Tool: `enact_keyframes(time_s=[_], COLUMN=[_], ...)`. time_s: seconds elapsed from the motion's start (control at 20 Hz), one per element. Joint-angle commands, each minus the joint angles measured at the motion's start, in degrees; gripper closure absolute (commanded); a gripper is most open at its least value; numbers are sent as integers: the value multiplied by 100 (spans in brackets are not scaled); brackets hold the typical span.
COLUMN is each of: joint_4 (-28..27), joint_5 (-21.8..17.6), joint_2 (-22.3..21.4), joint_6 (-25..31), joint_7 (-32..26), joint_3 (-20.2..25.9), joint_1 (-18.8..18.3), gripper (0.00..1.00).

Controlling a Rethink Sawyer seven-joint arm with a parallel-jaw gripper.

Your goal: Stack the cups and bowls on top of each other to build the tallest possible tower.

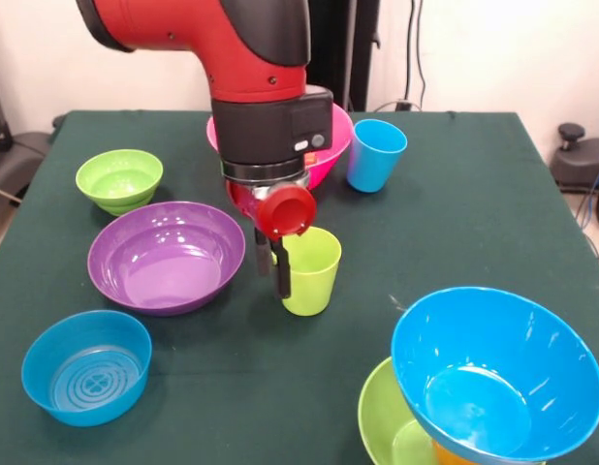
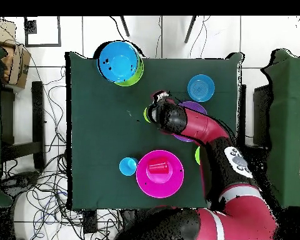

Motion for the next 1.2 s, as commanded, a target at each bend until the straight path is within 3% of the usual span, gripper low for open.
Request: enact_keyframes(time_s=[0.05,0.2,0.35,0.5,0.6,0.9,1.2], joint_4=[285,191,-173,-762,-981,-1211,-1176], joint_5=[-388,-327,-215,-122,-118,-209,-300], joint_2=[171,73,-114,-284,-314,-281,-283], joint_6=[382,649,1418,2543,2920,3260,3241], joint_7=[-446,-450,-500,-537,-507,-418,-396], joint_3=[605,493,226,26,-6,45,82], joint_1=[56,148,337,488,519,533,530], gripper=[0,0,0,0,0,0,0])
